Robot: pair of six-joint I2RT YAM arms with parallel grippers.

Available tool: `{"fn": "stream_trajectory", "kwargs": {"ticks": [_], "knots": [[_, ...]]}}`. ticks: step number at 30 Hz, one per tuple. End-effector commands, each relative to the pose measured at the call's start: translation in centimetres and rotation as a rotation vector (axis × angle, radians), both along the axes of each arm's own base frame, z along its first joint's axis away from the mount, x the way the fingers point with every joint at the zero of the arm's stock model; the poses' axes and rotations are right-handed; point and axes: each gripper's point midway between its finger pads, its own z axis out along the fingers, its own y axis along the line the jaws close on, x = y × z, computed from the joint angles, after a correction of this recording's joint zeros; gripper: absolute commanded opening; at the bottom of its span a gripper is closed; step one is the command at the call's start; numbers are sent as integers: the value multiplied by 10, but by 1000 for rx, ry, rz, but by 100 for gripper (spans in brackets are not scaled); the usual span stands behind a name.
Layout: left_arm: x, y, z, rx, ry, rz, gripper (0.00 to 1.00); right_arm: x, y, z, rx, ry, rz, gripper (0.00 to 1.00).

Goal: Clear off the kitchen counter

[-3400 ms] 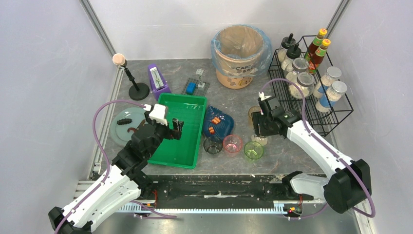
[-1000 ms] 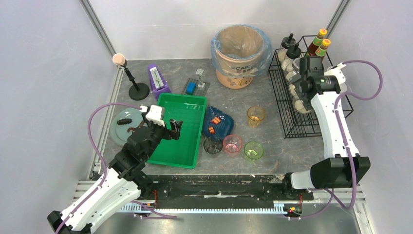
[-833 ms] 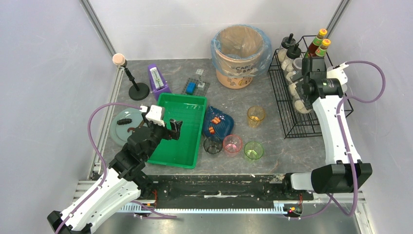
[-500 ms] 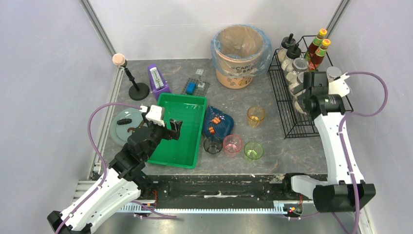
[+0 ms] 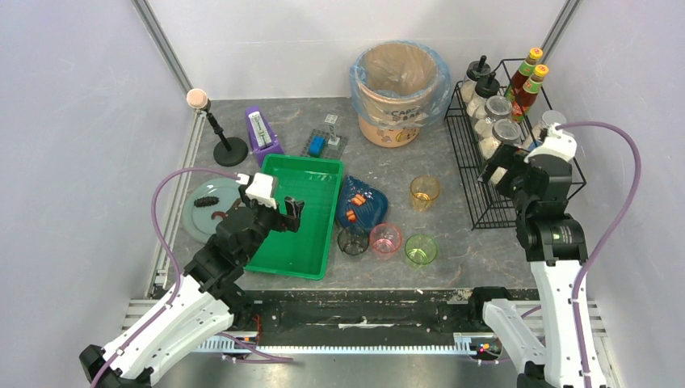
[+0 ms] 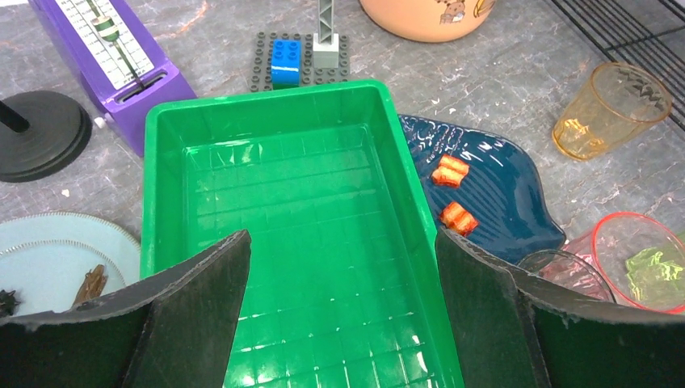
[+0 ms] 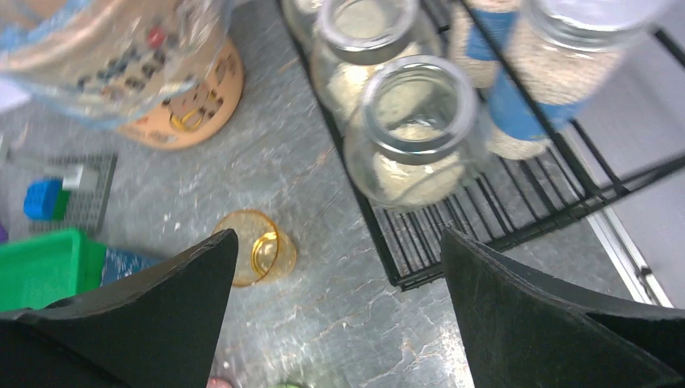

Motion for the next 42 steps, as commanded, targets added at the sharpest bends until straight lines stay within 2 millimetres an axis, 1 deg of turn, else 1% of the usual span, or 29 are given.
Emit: {"fn": "stream_trajectory", "kwargs": {"ticks": [1, 5, 9, 12, 15, 19, 22, 24, 26, 28, 31, 33, 35, 36, 40, 42], "knots": [[1, -10, 12, -65, 11, -19, 90, 19, 32, 7, -102, 1, 282, 98], [-1, -20, 12, -103, 69, -42, 90, 20, 50, 2, -93, -2, 393, 98], [-1, -25, 6, -107, 141, -36, 90, 19, 68, -9, -80, 16, 491, 98], [-1, -29, -1, -113, 199, -31, 90, 17, 86, -18, -76, 23, 564, 98], [-2, -35, -10, -126, 257, -33, 90, 16, 106, -30, -90, 53, 625, 98], [-1, -43, -20, -151, 324, -28, 90, 19, 136, -48, -115, 112, 711, 95], [-1, -48, -30, -140, 372, -34, 90, 26, 148, -65, -134, 155, 747, 90], [1, -49, -38, -124, 409, -20, 90, 31, 155, -80, -142, 191, 772, 85], [3, -53, -45, -114, 443, -9, 90, 36, 160, -98, -144, 237, 785, 82], [8, -57, -48, -116, 471, 1, 90, 40, 162, -114, -147, 276, 791, 80], [13, -65, -49, -130, 513, 20, 91, 47, 163, -130, -165, 299, 790, 76], [18, -68, -53, -155, 559, 66, 92, 50, 162, -146, -175, 327, 789, 72], [22, -71, -55, -159, 600, 101, 92, 53, 166, -158, -164, 351, 800, 68], [22, -72, -57, -144, 626, 108, 92, 55, 170, -163, -151, 358, 810, 67], [23, -80, -57, -68, 687, 68, 92, 65, 179, -179, -121, 358, 816, 60], [24, -80, -60, -35, 703, 64, 92, 69, 182, -187, -111, 367, 812, 57]]}}
